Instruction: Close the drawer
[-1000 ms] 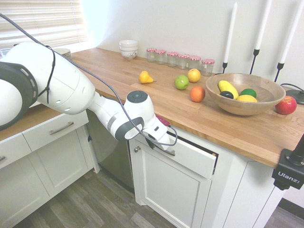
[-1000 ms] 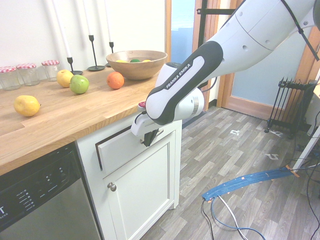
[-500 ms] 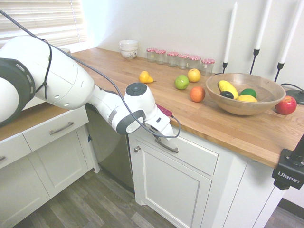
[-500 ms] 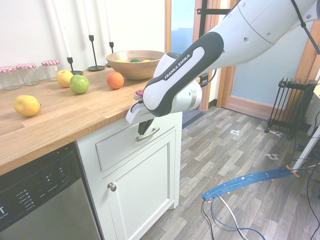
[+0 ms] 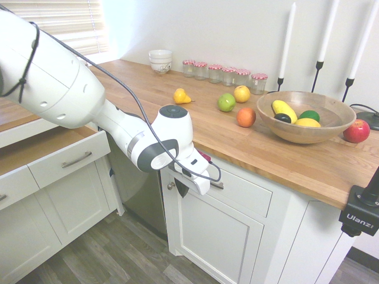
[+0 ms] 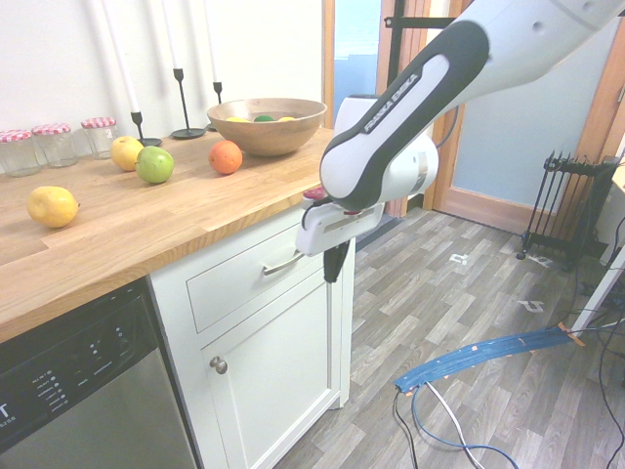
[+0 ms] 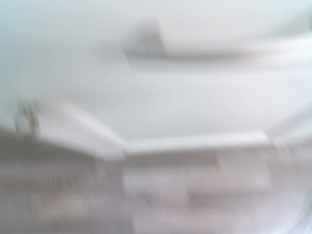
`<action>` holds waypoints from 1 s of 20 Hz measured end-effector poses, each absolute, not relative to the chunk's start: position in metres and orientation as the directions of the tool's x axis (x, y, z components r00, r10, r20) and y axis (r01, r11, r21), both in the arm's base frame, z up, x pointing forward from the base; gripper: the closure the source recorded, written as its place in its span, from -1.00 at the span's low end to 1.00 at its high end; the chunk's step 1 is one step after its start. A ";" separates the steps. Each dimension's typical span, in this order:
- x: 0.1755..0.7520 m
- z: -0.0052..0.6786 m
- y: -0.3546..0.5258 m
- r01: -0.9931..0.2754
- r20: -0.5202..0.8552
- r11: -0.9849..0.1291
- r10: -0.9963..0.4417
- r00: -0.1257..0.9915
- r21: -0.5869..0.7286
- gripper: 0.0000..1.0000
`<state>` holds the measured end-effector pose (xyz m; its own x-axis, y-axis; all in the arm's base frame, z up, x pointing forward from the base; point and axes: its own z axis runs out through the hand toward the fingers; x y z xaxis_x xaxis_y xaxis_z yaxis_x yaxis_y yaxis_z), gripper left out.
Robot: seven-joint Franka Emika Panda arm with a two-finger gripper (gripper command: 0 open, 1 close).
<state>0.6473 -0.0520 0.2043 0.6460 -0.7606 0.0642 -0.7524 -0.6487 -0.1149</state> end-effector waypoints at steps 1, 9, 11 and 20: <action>0.635 0.213 -0.060 -0.750 0.069 -0.655 -0.756 0.651 -0.093 1.00; 0.549 0.259 -0.088 -0.750 0.070 -0.660 -0.751 0.657 -0.045 1.00; 0.536 0.268 -0.094 -0.753 0.072 -0.656 -0.754 0.653 -0.047 1.00; 0.494 0.286 -0.102 -0.752 0.066 -0.657 -0.754 0.653 -0.062 -1.00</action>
<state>0.4942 -0.1020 0.2859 0.6533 -0.7542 0.0655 -0.7517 -0.6566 -0.0620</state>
